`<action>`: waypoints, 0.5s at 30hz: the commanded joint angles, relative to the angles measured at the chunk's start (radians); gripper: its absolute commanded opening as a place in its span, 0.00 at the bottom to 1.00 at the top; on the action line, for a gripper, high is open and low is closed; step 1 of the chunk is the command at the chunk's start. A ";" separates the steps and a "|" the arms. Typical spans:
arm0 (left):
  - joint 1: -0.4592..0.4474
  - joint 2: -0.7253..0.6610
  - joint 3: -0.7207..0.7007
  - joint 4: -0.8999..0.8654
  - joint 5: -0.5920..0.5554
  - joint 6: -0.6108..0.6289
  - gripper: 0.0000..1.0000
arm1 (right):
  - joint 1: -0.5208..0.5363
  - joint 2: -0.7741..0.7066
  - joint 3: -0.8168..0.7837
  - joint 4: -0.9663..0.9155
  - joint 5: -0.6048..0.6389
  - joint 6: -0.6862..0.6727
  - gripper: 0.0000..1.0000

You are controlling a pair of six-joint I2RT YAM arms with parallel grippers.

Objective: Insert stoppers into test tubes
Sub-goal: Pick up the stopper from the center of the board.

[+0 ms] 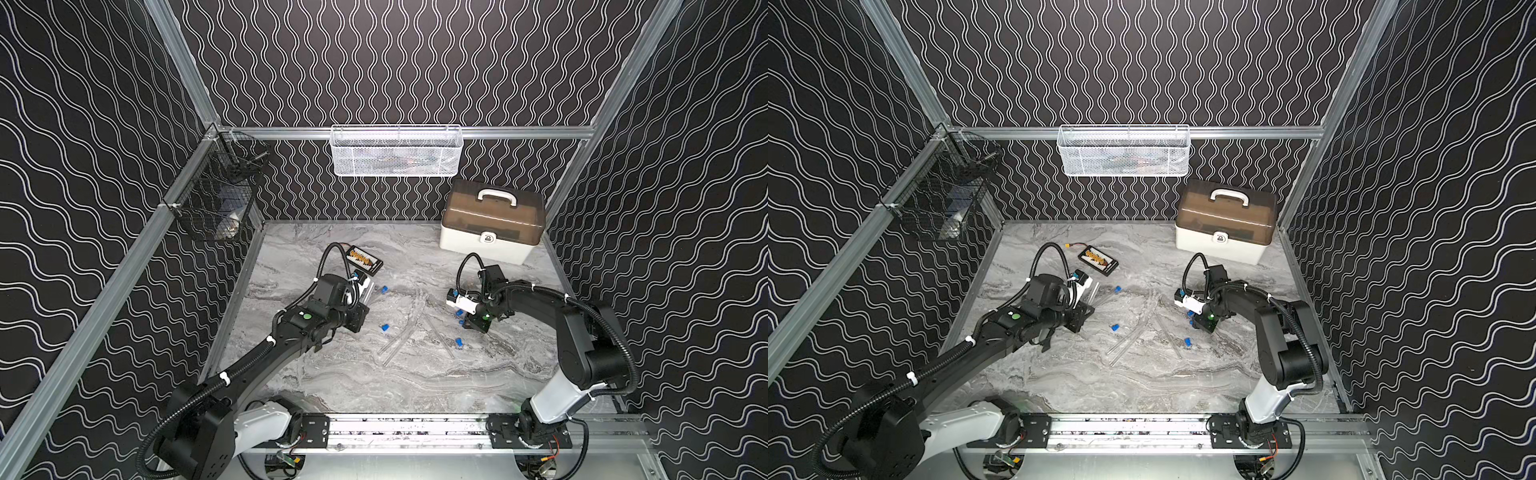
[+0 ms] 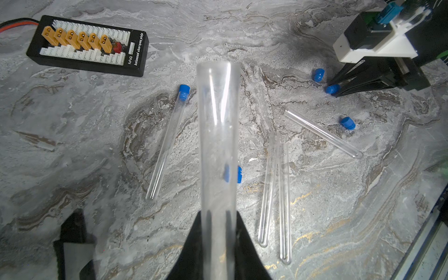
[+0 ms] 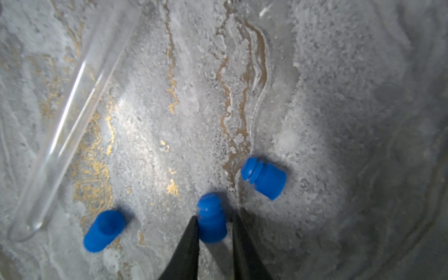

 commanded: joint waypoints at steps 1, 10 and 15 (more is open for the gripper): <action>0.003 0.004 0.006 0.013 0.008 0.024 0.01 | 0.001 0.011 0.007 -0.030 -0.018 -0.020 0.23; 0.003 0.004 0.003 0.015 0.003 0.020 0.01 | 0.001 0.028 0.012 -0.041 -0.020 -0.031 0.18; 0.003 0.006 0.003 0.015 -0.001 0.025 0.01 | 0.001 0.026 0.010 -0.054 -0.035 -0.050 0.10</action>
